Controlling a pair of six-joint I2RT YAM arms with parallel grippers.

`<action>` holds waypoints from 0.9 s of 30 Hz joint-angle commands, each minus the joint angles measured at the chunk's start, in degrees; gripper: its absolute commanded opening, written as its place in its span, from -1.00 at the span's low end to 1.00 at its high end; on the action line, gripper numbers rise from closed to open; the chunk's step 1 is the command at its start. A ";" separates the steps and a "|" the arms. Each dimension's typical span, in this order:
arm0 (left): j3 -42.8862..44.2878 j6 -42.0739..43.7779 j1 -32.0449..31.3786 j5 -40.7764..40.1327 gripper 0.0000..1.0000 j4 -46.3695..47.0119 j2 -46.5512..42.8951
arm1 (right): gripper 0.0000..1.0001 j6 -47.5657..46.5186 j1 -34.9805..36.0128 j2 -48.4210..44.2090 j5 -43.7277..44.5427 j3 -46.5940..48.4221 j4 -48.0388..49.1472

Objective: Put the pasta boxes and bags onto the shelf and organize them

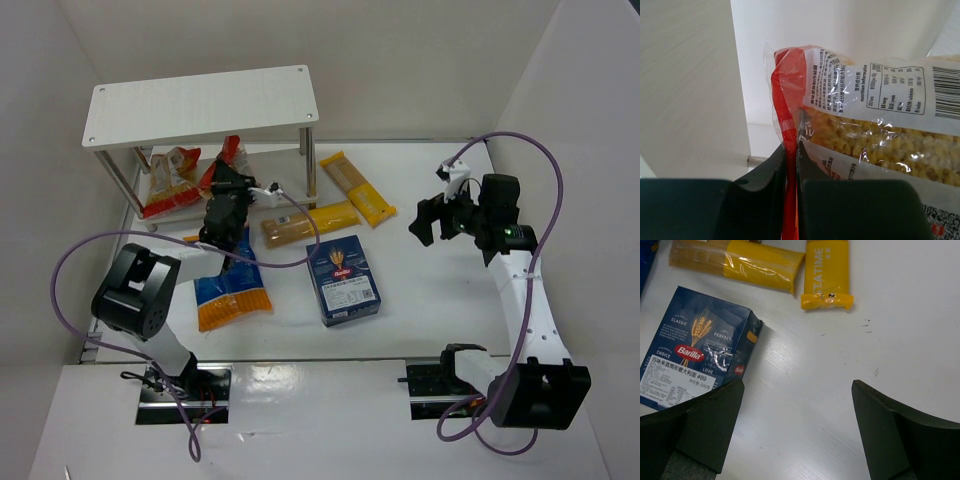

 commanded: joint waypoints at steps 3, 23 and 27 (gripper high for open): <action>4.01 0.72 1.66 4.04 -1.00 10.63 2.57 | 0.93 -0.32 -1.85 -0.12 -2.27 0.65 2.49; 10.52 -0.95 5.71 5.71 -0.17 14.32 11.35 | 0.93 -1.90 -2.91 -0.12 -5.08 0.12 1.44; 11.13 -0.95 6.24 5.71 0.07 13.62 11.36 | 0.93 -2.42 -2.91 -0.12 -5.61 0.12 0.91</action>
